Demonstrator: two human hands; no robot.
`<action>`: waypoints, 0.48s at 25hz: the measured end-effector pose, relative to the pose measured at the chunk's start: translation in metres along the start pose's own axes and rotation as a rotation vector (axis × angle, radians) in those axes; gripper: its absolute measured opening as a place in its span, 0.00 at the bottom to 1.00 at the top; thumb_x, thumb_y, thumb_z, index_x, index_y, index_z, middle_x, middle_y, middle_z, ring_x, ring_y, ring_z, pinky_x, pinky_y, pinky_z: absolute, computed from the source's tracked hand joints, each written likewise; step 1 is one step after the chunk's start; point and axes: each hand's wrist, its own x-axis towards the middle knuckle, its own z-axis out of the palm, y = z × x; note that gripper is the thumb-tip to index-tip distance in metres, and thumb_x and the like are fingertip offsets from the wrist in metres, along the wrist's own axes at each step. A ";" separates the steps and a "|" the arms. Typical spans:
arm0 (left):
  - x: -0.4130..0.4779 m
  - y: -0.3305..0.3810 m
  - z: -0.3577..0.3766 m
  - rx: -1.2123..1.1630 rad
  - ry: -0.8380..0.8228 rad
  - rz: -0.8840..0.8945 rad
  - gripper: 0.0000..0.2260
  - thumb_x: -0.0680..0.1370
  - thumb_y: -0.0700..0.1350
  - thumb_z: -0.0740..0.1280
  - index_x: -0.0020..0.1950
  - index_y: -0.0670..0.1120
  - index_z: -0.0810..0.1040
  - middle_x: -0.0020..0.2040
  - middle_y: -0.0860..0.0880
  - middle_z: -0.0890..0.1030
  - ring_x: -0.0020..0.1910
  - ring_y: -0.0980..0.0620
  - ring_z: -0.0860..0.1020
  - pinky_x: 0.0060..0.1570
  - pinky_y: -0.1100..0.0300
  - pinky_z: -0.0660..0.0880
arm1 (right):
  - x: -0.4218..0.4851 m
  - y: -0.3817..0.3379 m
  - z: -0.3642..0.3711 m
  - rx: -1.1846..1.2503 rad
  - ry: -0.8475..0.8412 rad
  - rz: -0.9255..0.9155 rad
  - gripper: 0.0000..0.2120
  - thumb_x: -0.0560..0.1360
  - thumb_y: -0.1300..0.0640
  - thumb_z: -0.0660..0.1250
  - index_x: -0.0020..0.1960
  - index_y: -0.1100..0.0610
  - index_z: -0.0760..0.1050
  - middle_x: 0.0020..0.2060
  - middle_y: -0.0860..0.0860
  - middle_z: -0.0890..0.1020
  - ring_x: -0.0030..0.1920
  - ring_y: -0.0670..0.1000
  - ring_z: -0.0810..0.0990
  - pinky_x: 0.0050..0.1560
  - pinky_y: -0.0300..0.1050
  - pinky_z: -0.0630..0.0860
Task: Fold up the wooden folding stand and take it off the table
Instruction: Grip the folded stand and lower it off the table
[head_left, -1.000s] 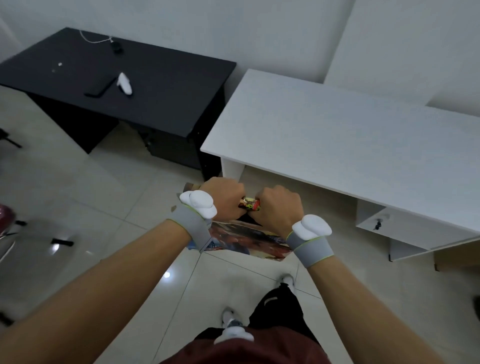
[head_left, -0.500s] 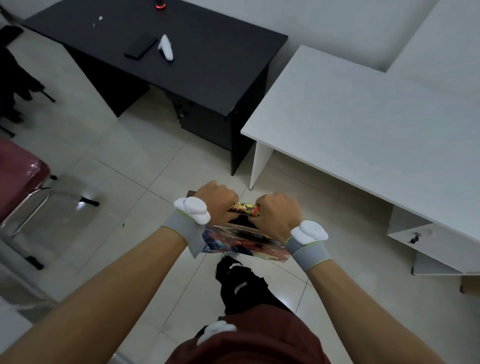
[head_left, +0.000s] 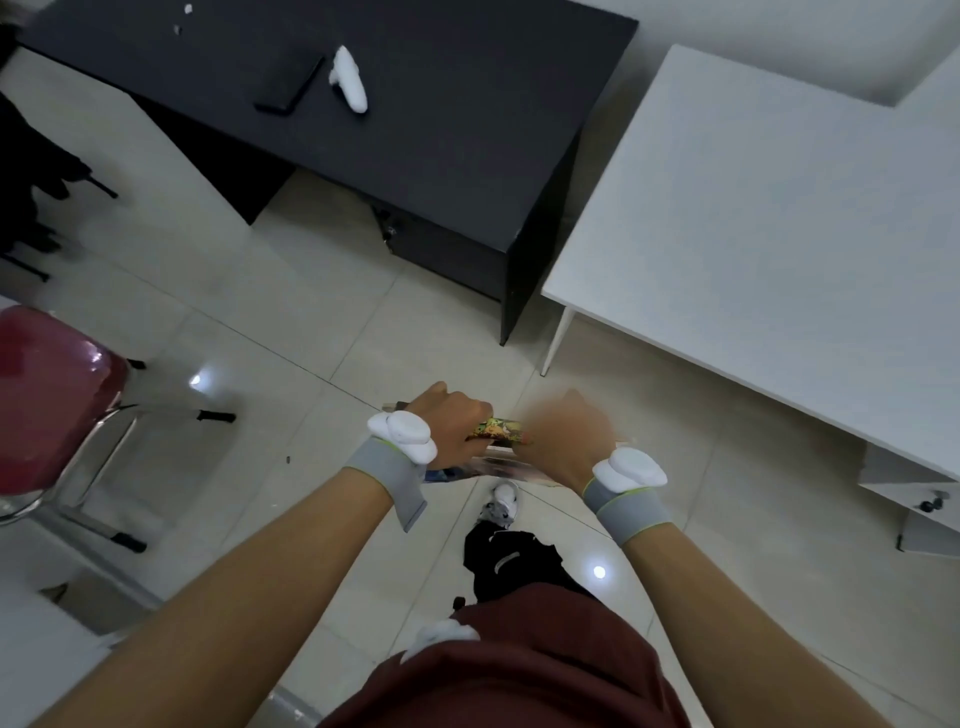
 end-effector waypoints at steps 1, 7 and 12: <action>0.006 -0.006 -0.004 0.002 -0.002 0.006 0.13 0.80 0.52 0.58 0.53 0.44 0.75 0.48 0.45 0.84 0.44 0.42 0.80 0.53 0.55 0.65 | 0.008 0.000 -0.002 0.007 -0.005 0.012 0.13 0.68 0.46 0.68 0.39 0.56 0.80 0.26 0.50 0.66 0.39 0.56 0.72 0.32 0.44 0.66; 0.039 -0.044 -0.014 0.008 -0.066 -0.002 0.15 0.80 0.54 0.58 0.57 0.44 0.73 0.51 0.44 0.83 0.48 0.42 0.81 0.57 0.53 0.66 | 0.058 -0.001 0.001 0.058 -0.048 0.050 0.14 0.68 0.45 0.71 0.42 0.56 0.80 0.32 0.53 0.70 0.39 0.55 0.70 0.33 0.44 0.66; 0.073 -0.070 0.001 0.022 -0.188 0.048 0.13 0.79 0.44 0.60 0.63 0.43 0.70 0.58 0.43 0.81 0.54 0.42 0.79 0.61 0.52 0.64 | 0.089 0.009 0.029 0.136 -0.119 0.148 0.14 0.68 0.47 0.72 0.47 0.55 0.82 0.36 0.55 0.74 0.42 0.55 0.73 0.35 0.44 0.70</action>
